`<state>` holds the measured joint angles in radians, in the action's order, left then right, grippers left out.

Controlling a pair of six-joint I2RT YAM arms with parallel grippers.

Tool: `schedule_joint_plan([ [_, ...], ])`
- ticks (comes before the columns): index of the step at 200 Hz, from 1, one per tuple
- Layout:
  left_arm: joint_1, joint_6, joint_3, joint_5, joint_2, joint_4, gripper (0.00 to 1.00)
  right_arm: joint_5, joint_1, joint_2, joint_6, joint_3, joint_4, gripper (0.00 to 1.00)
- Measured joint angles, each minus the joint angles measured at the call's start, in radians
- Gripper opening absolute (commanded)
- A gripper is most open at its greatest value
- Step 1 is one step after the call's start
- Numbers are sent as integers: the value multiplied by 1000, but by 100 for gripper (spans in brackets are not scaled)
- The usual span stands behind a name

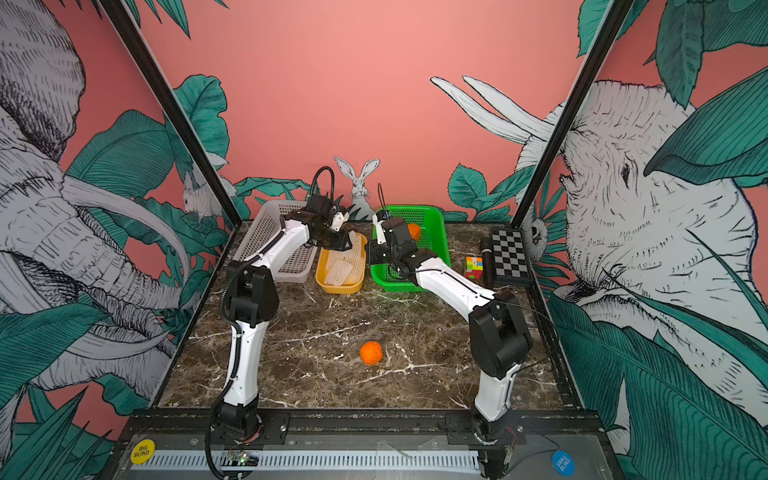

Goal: Remove foam nets from oranges
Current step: Place the foam net into the storage box.

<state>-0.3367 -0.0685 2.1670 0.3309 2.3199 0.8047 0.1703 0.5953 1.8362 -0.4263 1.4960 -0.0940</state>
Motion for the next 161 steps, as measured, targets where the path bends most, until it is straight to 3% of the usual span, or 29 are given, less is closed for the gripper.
schedule_joint_plan([
  [76,33,-45,-102,98,-79,-42,36,2,7,227,10,217,-26,14],
  [161,51,-116,-159,191,-97,-122,42,13,8,364,6,310,-31,12],
])
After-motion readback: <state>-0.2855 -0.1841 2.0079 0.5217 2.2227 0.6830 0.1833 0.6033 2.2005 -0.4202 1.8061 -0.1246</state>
